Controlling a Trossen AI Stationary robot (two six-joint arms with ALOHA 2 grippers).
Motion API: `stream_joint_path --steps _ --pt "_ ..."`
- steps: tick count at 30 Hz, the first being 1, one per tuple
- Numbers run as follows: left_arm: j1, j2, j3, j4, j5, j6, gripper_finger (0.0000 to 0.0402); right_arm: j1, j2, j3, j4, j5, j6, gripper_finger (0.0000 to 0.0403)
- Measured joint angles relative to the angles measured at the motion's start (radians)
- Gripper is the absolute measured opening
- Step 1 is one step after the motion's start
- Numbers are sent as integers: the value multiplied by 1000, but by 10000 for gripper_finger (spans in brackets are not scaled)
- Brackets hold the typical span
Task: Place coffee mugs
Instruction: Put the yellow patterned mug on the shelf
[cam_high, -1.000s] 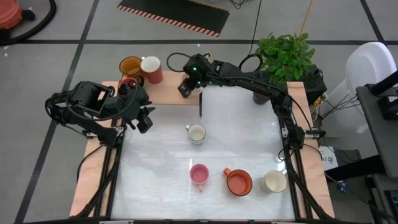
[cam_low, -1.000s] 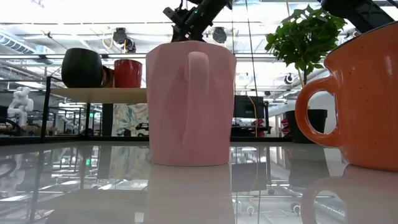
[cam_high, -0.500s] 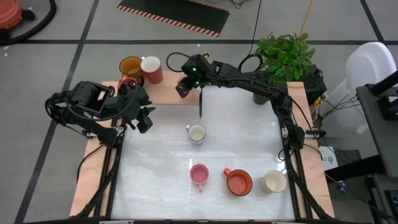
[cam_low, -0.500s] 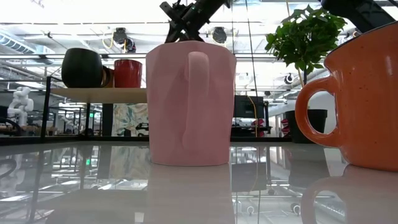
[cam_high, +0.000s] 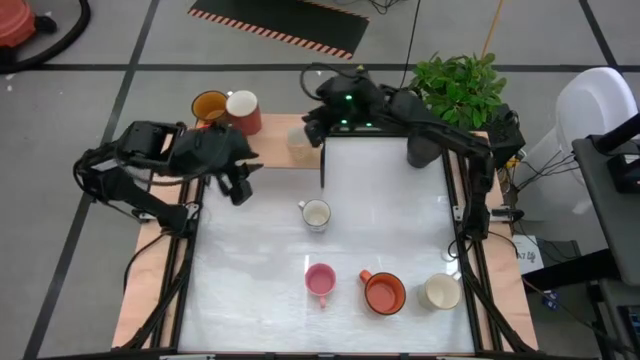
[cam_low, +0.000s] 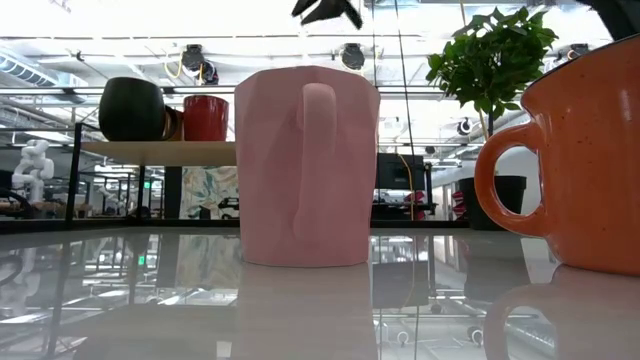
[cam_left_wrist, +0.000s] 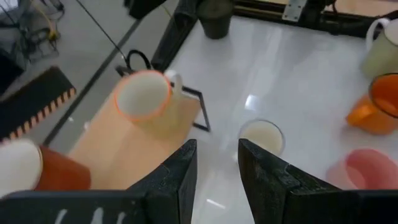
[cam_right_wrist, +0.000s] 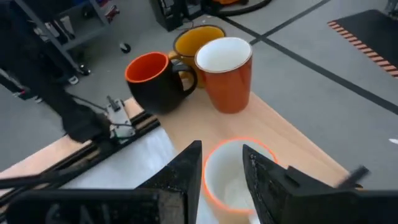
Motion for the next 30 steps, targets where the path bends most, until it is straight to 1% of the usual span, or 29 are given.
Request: stream_joint_path --steps 3,7,10,12,18,19,23,24,25,27,28,30 --pt "66 27 0 39 49 100 122 12 -49 0 -79 -1 -19 101" --pt "141 73 0 80 147 218 122 45 -102 0 -154 -1 -37 101" --pt "169 101 -1 99 166 296 122 76 -127 0 -208 2 -37 101" --pt "178 119 -1 102 158 342 122 97 -148 0 -258 24 -27 101" --pt "189 131 0 100 112 428 122 157 -230 0 -409 164 35 101" --pt "190 134 0 100 97 417 122 166 -242 0 -419 182 39 101" --pt "197 149 1 102 -33 317 122 191 -282 0 -455 220 44 101" --pt "208 152 1 98 -37 306 122 196 -289 0 -466 233 44 101" --pt "222 157 1 83 -26 305 122 200 -295 0 -475 238 43 101" --pt "253 170 -2 63 35 307 122 205 -309 0 -515 254 43 101" --pt "266 179 0 64 74 306 122 206 -315 0 -542 262 43 101" --pt "302 186 0 57 190 306 122 206 -320 0 -594 281 46 101"
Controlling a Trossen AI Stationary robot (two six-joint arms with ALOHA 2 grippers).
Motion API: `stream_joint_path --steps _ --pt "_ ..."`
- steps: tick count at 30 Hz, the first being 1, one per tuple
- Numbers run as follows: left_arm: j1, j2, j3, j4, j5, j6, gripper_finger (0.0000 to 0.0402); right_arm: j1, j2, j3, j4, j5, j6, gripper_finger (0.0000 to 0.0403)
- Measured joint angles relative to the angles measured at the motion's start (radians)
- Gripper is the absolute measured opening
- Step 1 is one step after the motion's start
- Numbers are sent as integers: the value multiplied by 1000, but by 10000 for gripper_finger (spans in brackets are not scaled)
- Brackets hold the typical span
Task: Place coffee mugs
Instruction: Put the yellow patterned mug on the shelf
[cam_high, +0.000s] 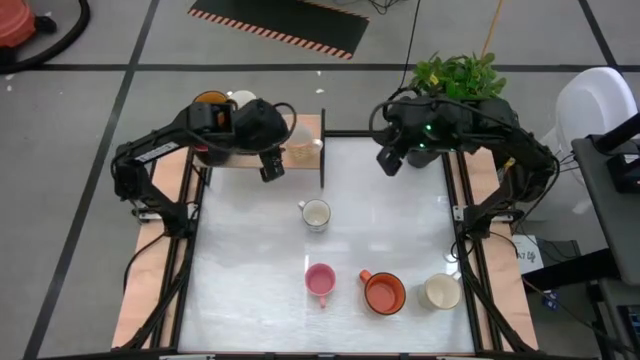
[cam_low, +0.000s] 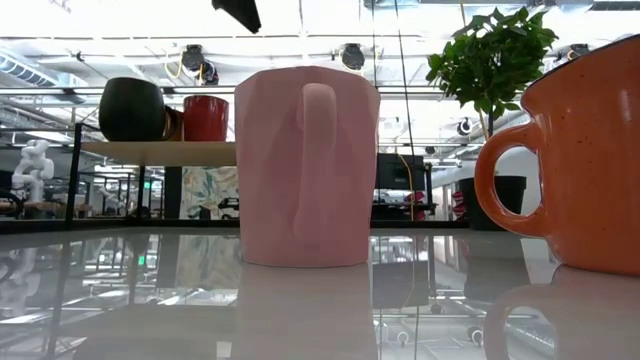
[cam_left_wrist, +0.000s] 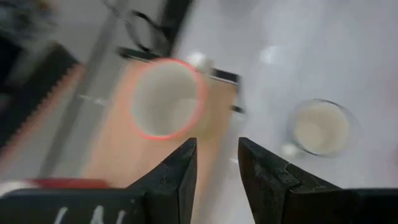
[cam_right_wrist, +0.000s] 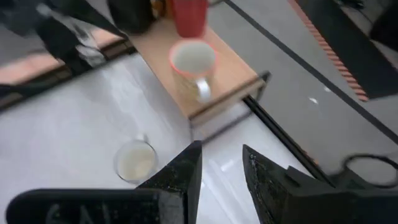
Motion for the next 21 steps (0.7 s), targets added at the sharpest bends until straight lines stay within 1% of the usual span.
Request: stream_joint_path --steps 2,4,7,12,14,16,21 --pt "25 3 -1 4 88 9 122 -1 -7 0 -48 8 11 101" --pt "39 9 1 23 123 27 122 -1 -10 -1 -72 7 11 101" --pt "51 14 0 32 132 101 122 0 -14 0 -76 5 9 101" --pt "68 13 0 63 112 329 128 6 -14 -1 -76 2 3 100" --pt "77 13 0 81 116 422 143 6 -14 0 -76 2 4 100" --pt "91 13 0 105 120 496 168 6 -14 -1 -76 3 4 100" --pt "151 29 1 150 140 576 241 6 -14 -1 -76 2 7 100"
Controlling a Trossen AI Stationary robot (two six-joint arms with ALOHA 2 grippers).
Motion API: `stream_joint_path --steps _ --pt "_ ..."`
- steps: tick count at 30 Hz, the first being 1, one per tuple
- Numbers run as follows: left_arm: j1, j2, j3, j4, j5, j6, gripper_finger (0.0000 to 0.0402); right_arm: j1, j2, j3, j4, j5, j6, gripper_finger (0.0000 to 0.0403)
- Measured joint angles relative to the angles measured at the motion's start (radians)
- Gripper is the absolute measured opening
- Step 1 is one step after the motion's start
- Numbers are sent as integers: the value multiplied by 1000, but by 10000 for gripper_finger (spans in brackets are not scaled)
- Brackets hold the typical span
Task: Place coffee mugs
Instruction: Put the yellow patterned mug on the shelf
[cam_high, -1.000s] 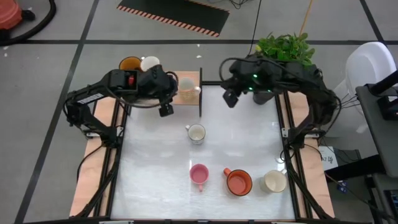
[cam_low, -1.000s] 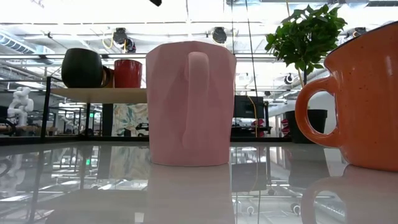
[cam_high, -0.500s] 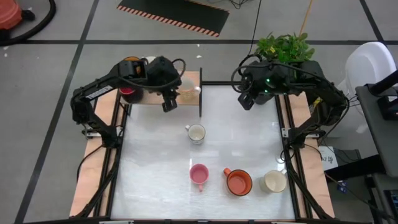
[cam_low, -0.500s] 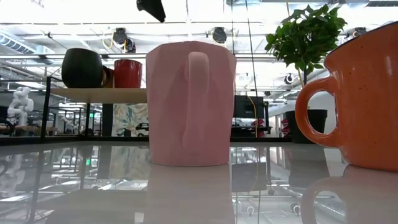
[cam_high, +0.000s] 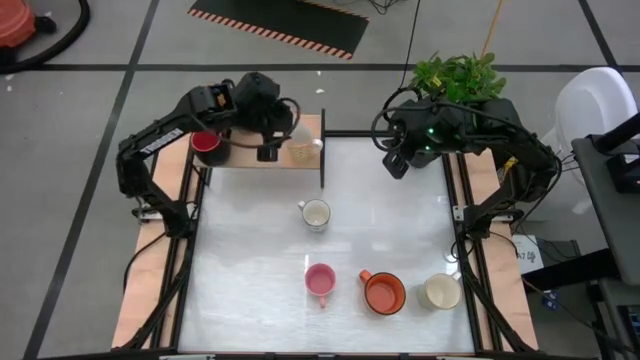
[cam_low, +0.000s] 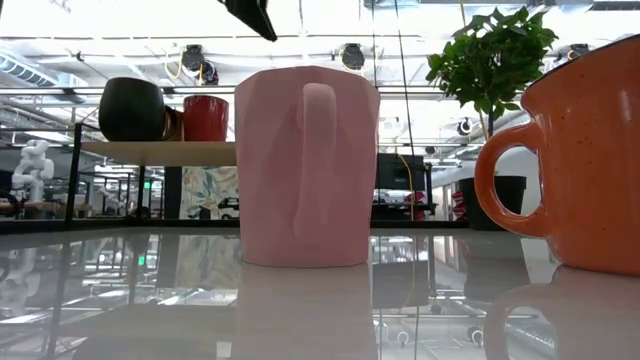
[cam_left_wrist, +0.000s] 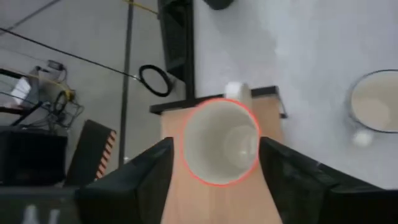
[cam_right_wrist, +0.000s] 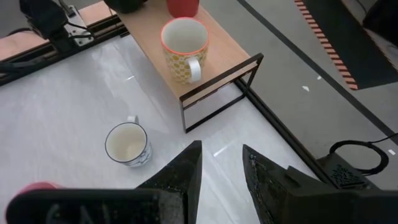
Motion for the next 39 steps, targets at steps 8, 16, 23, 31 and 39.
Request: stream_joint_path --steps 8,16,23,31,39 --pt "39 52 0 -117 108 173 262 33 0 0 0 1 17 100" --pt "36 148 0 -146 56 300 252 45 -1 -18 4 8 19 100" --pt "35 207 0 -146 45 332 177 54 -20 -144 11 2 86 100" --pt "36 213 -2 -159 32 285 35 109 -119 -352 151 0 186 100" --pt "60 213 -2 -151 -26 114 22 143 -286 -592 396 1 294 100"
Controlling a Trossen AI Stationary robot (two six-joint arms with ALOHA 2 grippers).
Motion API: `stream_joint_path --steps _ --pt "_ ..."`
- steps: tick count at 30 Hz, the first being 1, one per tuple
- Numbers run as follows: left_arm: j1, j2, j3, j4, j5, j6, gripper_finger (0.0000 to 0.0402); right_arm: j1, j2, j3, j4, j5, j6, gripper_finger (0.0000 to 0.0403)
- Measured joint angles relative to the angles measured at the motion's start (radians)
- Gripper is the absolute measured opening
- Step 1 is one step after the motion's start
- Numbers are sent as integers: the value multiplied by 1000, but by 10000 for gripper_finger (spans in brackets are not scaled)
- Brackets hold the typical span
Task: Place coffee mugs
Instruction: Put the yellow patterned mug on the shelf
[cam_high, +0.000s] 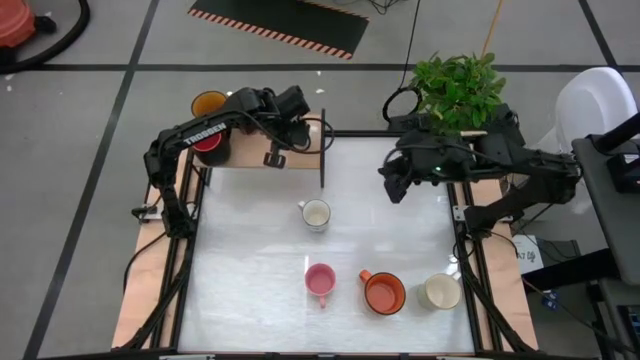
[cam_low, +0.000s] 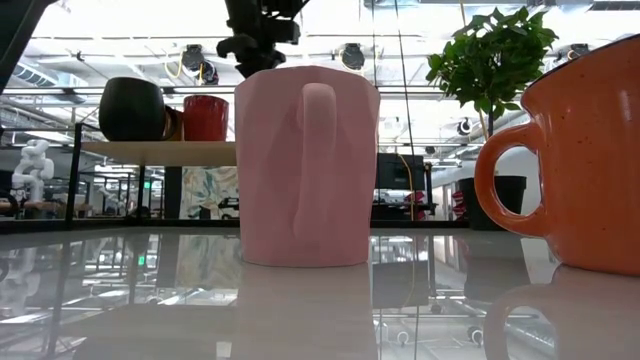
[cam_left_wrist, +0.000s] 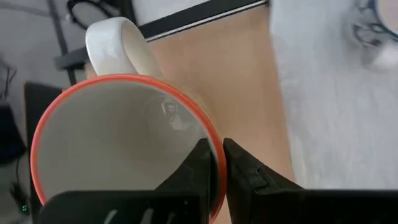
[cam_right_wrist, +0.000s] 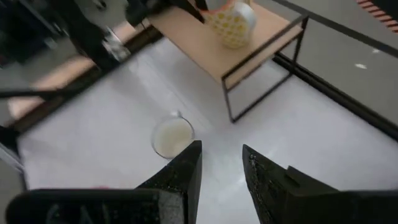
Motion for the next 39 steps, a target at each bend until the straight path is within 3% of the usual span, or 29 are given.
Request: stream_joint_path --steps 7,18,22,32,39 --pt "37 0 0 0 -77 -169 22 22 -114 -160 233 1 27 100" --pt "127 0 0 35 -129 -439 22 23 -112 -178 278 0 4 100" --pt "152 0 0 32 -93 -535 22 23 -113 -178 308 0 2 100" --pt "159 0 1 34 -76 -574 25 23 -115 -178 351 -1 2 100" --pt "158 -1 2 49 -81 -570 76 23 -115 -178 352 0 1 100"
